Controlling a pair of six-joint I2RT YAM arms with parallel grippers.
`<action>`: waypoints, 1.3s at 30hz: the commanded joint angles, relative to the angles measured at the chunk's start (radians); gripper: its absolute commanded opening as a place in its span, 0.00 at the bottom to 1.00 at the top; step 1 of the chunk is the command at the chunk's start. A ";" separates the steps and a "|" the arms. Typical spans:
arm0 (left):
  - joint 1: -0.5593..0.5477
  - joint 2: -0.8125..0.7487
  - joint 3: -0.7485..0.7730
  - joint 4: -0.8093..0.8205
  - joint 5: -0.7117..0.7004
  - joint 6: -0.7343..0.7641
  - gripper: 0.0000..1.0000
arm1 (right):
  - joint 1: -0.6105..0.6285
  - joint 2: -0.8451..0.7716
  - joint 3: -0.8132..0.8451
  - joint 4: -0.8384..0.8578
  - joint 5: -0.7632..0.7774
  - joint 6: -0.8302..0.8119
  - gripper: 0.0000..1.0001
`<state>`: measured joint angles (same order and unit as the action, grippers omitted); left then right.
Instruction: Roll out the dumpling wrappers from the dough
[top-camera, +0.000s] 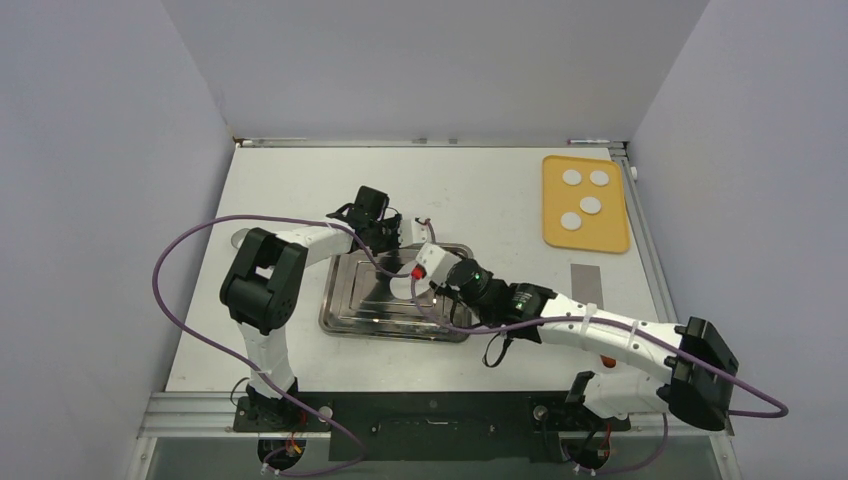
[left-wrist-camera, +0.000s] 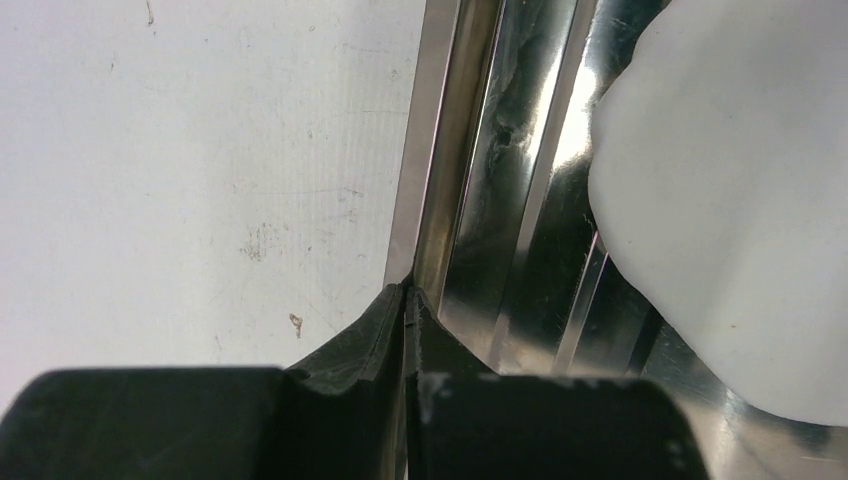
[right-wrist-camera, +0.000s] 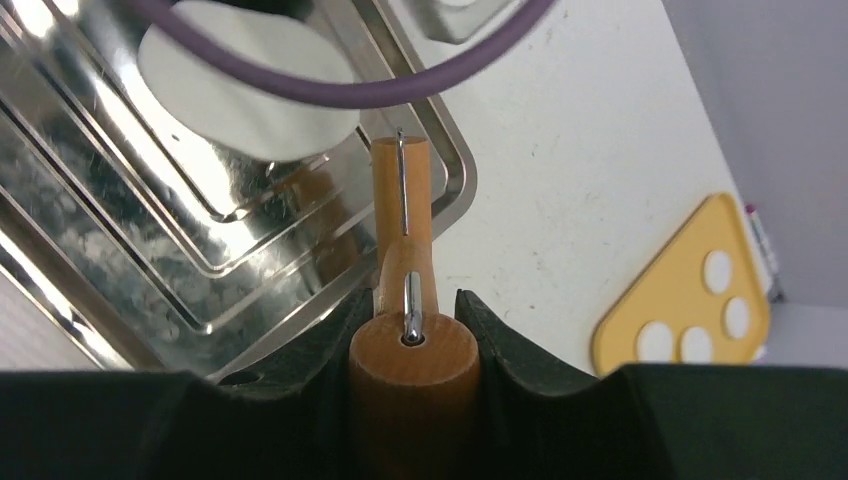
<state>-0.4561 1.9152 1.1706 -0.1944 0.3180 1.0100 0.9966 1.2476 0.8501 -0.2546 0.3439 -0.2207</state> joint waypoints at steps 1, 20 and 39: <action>0.008 0.054 -0.029 -0.153 -0.011 -0.028 0.00 | 0.096 -0.031 -0.012 0.007 0.154 -0.271 0.08; 0.007 0.059 -0.023 -0.158 -0.017 -0.028 0.00 | 0.172 0.408 0.103 0.376 0.028 -0.568 0.08; 0.007 0.059 -0.022 -0.163 -0.013 -0.023 0.00 | 0.104 0.398 -0.072 0.376 -0.244 -0.235 0.08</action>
<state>-0.4561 1.9152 1.1721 -0.1970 0.3172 1.0080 1.1542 1.5902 0.7887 0.2012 0.3145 -0.5880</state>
